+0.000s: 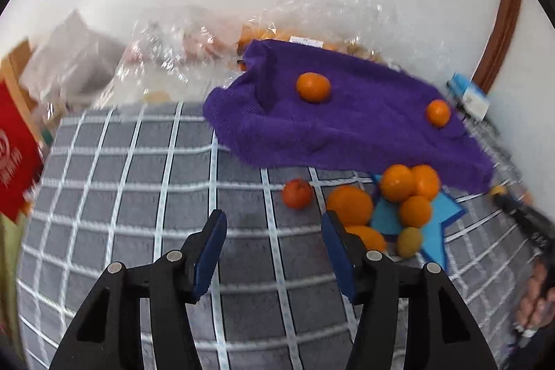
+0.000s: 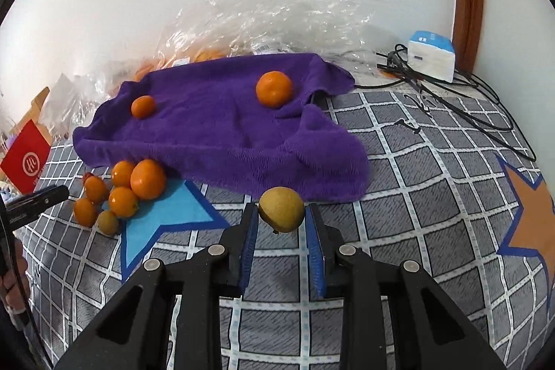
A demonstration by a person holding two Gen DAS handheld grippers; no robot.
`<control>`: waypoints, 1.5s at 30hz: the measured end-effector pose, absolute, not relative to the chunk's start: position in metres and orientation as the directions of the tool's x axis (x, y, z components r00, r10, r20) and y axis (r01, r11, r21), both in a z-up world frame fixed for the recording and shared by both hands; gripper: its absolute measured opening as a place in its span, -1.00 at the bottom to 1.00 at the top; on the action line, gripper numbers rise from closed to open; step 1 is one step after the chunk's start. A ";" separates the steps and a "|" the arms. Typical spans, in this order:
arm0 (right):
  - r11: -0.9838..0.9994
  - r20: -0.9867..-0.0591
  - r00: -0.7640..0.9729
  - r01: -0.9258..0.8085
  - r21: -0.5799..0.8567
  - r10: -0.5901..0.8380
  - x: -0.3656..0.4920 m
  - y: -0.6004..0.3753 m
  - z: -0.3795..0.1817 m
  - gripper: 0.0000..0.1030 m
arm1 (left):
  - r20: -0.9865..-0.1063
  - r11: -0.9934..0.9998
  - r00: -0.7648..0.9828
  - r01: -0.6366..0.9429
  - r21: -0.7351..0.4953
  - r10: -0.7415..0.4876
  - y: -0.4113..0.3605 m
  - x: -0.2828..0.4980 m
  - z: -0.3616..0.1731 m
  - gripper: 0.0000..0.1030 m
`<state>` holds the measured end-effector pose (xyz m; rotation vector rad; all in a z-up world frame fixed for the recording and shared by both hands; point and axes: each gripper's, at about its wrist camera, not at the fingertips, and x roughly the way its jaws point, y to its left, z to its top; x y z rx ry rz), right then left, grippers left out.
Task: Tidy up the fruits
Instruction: 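Grasp a small yellow-green fruit with the right tool while the left tool grasps the small red fruit, then carry the yellow-green and red fruits over the purple towel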
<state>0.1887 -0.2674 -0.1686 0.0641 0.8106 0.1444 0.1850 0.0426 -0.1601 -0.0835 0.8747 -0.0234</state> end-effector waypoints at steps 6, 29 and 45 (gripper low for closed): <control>0.984 -0.707 0.683 -0.123 0.133 0.181 0.188 -0.268 -0.177 -0.46 | -0.802 0.996 0.593 0.015 -0.084 -0.076 0.035 0.208 -0.171 0.01; 0.986 -0.741 0.650 -0.112 0.126 0.168 0.195 -0.269 -0.192 -0.48 | -0.706 0.977 0.696 -0.034 -0.211 -0.128 0.057 0.208 -0.173 -0.55; 0.982 -0.726 0.662 -0.138 0.128 0.188 0.192 -0.267 -0.189 -0.49 | -0.632 0.976 0.768 -0.041 -0.215 -0.107 0.057 0.196 -0.160 -0.55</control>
